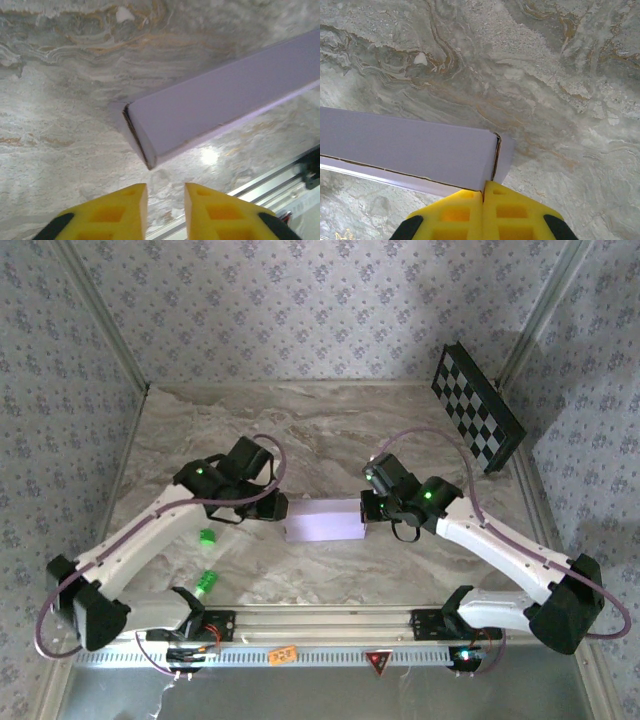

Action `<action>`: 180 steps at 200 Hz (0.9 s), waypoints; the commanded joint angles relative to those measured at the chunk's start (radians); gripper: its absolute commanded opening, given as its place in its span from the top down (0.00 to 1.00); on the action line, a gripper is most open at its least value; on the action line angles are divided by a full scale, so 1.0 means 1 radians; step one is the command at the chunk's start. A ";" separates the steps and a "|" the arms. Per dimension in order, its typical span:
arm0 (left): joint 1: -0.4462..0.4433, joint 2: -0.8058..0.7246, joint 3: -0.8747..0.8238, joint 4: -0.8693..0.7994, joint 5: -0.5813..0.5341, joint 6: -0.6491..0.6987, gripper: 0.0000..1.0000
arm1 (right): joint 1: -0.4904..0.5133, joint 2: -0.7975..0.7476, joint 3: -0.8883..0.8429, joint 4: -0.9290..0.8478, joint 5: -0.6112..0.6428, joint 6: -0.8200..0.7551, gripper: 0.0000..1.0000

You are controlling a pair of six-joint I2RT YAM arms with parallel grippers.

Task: Fold the paper box

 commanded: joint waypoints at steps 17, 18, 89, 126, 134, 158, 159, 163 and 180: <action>0.017 -0.044 0.035 0.021 -0.062 -0.024 0.68 | 0.011 -0.005 -0.024 -0.020 -0.013 0.025 0.99; 0.018 -0.043 0.035 0.021 -0.064 -0.024 0.68 | 0.010 -0.005 -0.024 -0.020 -0.013 0.025 0.99; 0.031 0.021 0.017 0.075 -0.055 -0.018 0.68 | 0.017 -0.008 -0.020 -0.024 -0.009 0.026 0.98; 0.041 0.022 0.015 0.092 -0.082 -0.018 0.73 | 0.019 -0.006 -0.018 -0.026 -0.010 0.026 0.98; 0.044 0.025 0.013 0.088 -0.089 -0.017 0.74 | 0.019 -0.005 -0.018 -0.026 -0.010 0.027 0.98; 0.048 0.042 0.002 0.086 -0.068 -0.014 0.75 | 0.019 -0.005 -0.018 -0.029 -0.011 0.026 0.98; 0.049 0.043 0.002 0.087 -0.067 -0.014 0.75 | 0.019 -0.005 -0.018 -0.029 -0.011 0.027 0.98; 0.048 0.046 0.000 0.088 -0.060 -0.014 0.76 | 0.018 -0.005 -0.017 -0.030 -0.011 0.026 0.98; 0.048 0.058 -0.011 0.087 -0.041 -0.014 0.78 | 0.017 -0.005 -0.013 -0.036 -0.010 0.026 0.98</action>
